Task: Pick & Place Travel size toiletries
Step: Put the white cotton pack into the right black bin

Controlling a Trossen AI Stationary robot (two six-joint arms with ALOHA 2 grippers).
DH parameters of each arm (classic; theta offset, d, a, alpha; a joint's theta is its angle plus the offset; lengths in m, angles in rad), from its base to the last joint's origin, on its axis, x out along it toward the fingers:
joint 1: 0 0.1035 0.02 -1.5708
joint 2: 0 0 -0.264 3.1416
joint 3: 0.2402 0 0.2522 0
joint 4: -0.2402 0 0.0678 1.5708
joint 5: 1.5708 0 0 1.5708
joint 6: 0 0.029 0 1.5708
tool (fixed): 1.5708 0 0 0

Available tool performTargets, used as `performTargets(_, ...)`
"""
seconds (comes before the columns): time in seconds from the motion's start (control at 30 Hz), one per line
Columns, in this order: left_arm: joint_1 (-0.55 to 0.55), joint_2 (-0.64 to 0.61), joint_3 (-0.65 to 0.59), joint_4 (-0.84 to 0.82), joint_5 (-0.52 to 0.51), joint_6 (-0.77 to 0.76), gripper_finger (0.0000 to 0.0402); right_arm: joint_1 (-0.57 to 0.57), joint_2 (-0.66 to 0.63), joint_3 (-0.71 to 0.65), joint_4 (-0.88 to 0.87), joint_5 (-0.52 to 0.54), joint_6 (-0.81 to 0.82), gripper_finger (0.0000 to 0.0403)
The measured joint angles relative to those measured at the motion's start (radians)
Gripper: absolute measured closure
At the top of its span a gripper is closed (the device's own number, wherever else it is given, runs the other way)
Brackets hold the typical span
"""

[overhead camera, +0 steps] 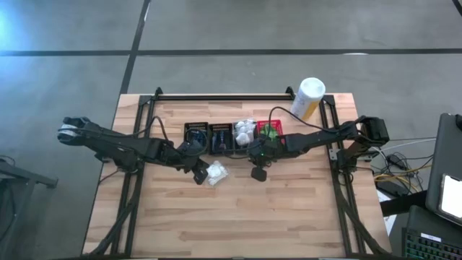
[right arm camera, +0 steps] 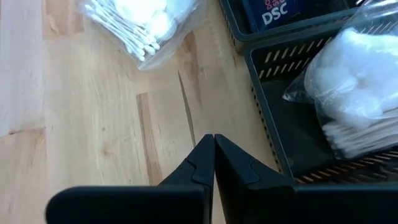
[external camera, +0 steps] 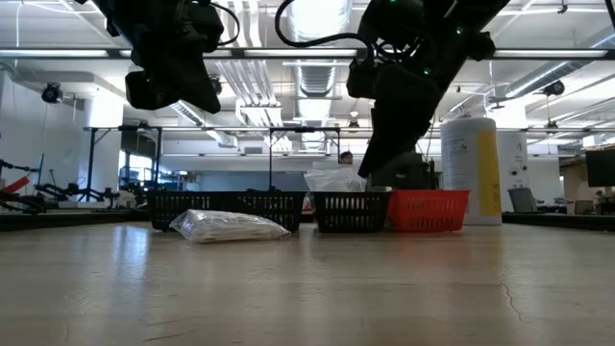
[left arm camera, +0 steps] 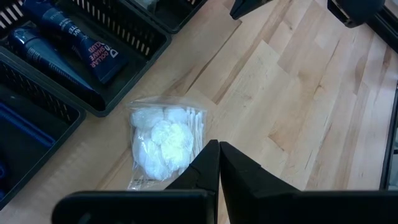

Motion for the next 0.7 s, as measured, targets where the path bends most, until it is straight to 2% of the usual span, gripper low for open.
performTargets(0.7, 0.0, 0.0, 0.0, 0.015, -0.013, -0.021, 0.0388, 0.0, 0.0, -0.024, 0.0, 0.0, 0.004, 0.0394)
